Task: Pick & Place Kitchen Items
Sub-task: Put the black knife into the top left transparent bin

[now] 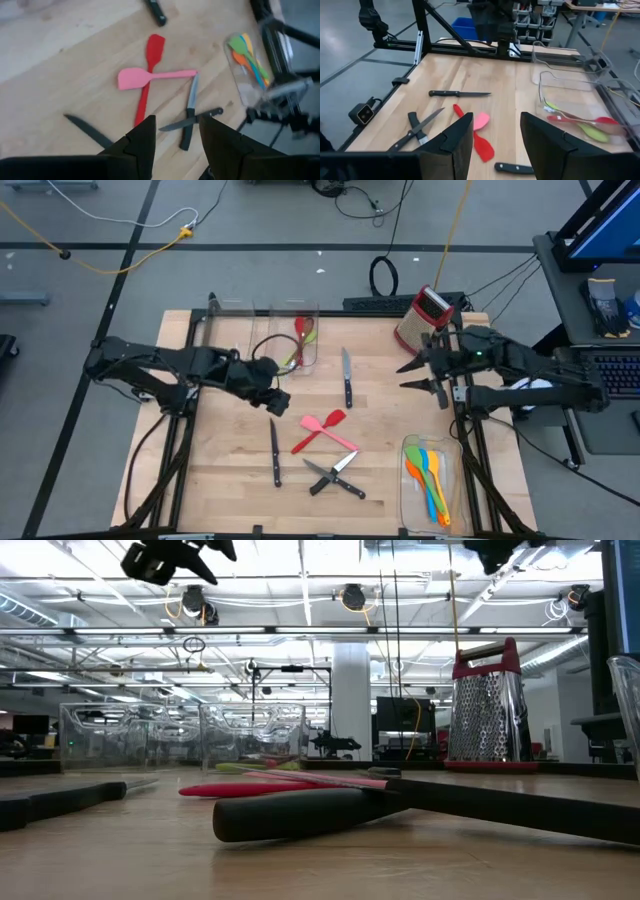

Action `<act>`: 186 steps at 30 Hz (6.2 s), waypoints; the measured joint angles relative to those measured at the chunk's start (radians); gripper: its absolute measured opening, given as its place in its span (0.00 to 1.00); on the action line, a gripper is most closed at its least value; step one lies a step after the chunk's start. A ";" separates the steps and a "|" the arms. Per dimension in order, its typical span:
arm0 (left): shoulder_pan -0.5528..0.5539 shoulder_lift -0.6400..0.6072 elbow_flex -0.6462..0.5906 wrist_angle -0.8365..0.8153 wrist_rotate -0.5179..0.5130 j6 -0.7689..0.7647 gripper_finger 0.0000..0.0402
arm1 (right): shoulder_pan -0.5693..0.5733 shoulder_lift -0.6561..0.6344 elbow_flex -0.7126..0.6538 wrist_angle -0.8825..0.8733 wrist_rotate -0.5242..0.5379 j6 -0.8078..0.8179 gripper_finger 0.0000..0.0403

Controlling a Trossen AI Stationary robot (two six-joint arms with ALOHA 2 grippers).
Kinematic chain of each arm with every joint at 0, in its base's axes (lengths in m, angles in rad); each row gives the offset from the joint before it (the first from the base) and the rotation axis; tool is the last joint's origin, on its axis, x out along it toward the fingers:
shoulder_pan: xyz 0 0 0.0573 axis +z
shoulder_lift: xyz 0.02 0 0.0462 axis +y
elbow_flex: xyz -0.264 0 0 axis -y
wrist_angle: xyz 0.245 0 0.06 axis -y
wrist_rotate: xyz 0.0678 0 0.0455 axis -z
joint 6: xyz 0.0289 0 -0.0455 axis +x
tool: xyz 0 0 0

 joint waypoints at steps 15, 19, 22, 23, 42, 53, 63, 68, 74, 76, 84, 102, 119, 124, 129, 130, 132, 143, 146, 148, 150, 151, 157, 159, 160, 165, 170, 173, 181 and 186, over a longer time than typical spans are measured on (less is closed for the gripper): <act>-0.213 0.100 -0.061 -0.004 -0.128 -0.543 0.39 | -0.003 -0.287 -0.250 0.150 -0.032 0.136 0.39; -0.253 0.152 -0.061 -0.003 -0.128 -0.645 0.39 | -0.003 -0.331 -0.332 0.181 -0.055 0.142 0.39; -0.276 0.194 -0.061 0.002 -0.128 -0.703 0.39 | -0.003 -0.367 -0.382 0.205 -0.055 0.176 0.39; -0.284 0.204 -0.061 0.001 -0.127 -0.721 0.39 | -0.003 -0.381 -0.396 0.213 -0.055 0.196 0.39; -0.312 0.284 -0.061 0.031 -0.056 -0.835 0.39 | -0.003 -0.467 -0.641 0.440 0.026 0.398 0.39; -0.318 0.381 -0.061 0.025 -0.022 -0.868 0.39 | -0.003 -0.467 -0.641 0.480 0.026 0.389 0.39; -0.353 0.469 -0.063 -0.007 0.017 -0.918 0.41 | -0.003 -0.467 -0.641 0.486 0.024 0.396 0.39; -0.359 0.501 -0.063 -0.001 0.014 -0.929 0.51 | -0.003 -0.466 -0.641 0.489 0.024 0.395 0.39; -0.356 0.505 -0.063 -0.005 0.003 -0.937 0.62 | -0.003 -0.467 -0.641 0.489 0.024 0.394 0.39; -0.356 0.505 -0.074 0.000 0.003 -0.941 0.64 | -0.003 -0.467 -0.641 0.489 0.024 0.395 0.39; -0.356 0.498 -0.209 0.218 0.009 -0.956 0.62 | -0.003 -0.467 -0.641 0.489 0.024 0.397 0.39; -0.357 0.495 -0.289 0.255 0.031 -0.943 0.27 | -0.003 -0.466 -0.641 0.490 0.027 0.394 0.39; -0.407 0.484 -0.289 0.212 -0.068 -1.029 0.09 | -0.003 -0.466 -0.641 0.489 0.028 0.394 0.39; -0.441 0.428 -0.297 0.183 -0.154 -1.088 0.09 | -0.003 -0.466 -0.641 0.489 0.027 0.394 0.39; -0.460 0.379 -0.301 0.076 -0.249 -1.150 0.09 | -0.003 -0.466 -0.641 0.489 0.026 0.393 0.39; -0.464 0.372 -0.300 0.076 -0.235 -1.152 0.09 | -0.003 -0.467 -0.641 0.489 0.025 0.393 0.39; -0.463 0.368 -0.298 0.076 -0.219 -1.141 0.09 | -0.003 -0.466 -0.641 0.488 0.026 0.389 0.39; -0.469 0.291 -0.297 0.207 -0.482 -0.959 0.09 | -0.003 -0.467 -0.641 0.489 0.025 0.389 0.39; -0.485 0.229 -0.296 0.257 -0.597 -0.868 0.09 | -0.003 -0.467 -0.641 0.489 0.025 0.389 0.39; -0.499 0.190 -0.296 0.296 -0.663 -0.795 0.09 | -0.003 -0.466 -0.641 0.489 0.025 0.389 0.39; -0.513 0.155 -0.296 0.356 -0.727 -0.702 0.09 | -0.003 -0.467 -0.641 0.488 0.025 0.389 0.39; -0.518 0.144 -0.296 0.395 -0.750 -0.648 0.09 | -0.003 -0.467 -0.641 0.488 0.025 0.389 0.39; -0.538 0.137 -0.295 0.738 -0.786 -0.239 0.09 | -0.003 -0.466 -0.641 0.488 0.025 0.362 0.39; -0.538 0.148 -0.295 0.863 -0.787 -0.123 0.09 | -0.003 -0.466 -0.641 0.489 0.025 0.359 0.39; -0.537 0.153 -0.295 0.917 -0.788 -0.073 0.09 | -0.003 -0.466 -0.641 0.488 0.025 0.359 0.39; -0.525 0.166 -0.295 1.227 -0.781 0.207 0.09 | -0.003 -0.467 -0.641 0.489 0.025 0.359 0.39; -0.517 0.166 -0.295 1.465 -0.697 0.456 0.09 | -0.003 -0.466 -0.641 0.489 0.025 0.360 0.39; -0.513 0.166 -0.295 1.585 -0.617 0.578 0.09 | -0.003 -0.466 -0.641 0.489 0.025 0.362 0.39; -0.507 0.166 -0.294 1.699 -0.447 0.697 0.09 | -0.003 -0.466 -0.641 0.489 0.025 0.362 0.39; -0.507 0.166 -0.294 1.746 -0.384 0.763 0.09 | -0.003 -0.466 -0.641 0.489 0.025 0.362 0.39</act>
